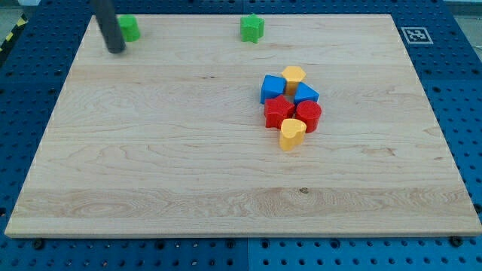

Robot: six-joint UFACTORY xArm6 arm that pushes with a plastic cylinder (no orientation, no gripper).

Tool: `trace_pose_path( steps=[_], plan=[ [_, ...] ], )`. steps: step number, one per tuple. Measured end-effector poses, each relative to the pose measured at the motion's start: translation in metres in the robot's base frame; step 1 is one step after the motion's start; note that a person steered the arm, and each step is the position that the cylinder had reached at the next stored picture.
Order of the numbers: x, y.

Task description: Slide the green circle diagonal top left to the cube

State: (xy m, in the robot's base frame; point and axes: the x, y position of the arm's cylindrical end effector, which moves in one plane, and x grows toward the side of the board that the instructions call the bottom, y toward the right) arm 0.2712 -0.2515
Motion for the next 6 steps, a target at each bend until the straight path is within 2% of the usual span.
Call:
trace_pose_path(
  steps=[1, 2, 6],
  plan=[
    [-0.035, -0.021],
    [-0.049, -0.013],
    [-0.054, 0.018]
  ],
)
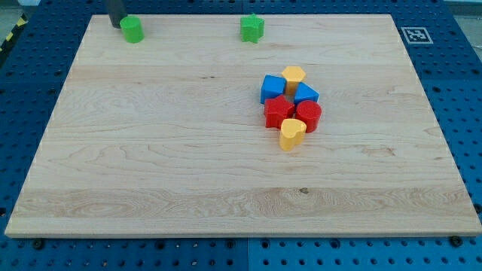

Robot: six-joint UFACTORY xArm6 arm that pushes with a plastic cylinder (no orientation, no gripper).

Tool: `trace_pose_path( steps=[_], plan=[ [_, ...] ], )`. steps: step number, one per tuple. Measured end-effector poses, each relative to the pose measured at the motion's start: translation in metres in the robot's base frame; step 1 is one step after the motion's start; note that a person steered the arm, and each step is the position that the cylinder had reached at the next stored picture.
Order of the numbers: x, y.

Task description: Slide the green circle diagonal top left to the cube

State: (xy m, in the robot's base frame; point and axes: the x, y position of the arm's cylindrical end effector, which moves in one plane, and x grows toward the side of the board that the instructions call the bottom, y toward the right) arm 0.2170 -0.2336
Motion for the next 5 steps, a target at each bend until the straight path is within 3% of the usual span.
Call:
trace_pose_path(
  steps=[2, 5],
  plan=[
    [0.010, 0.016],
    [0.069, 0.086]
  ],
)
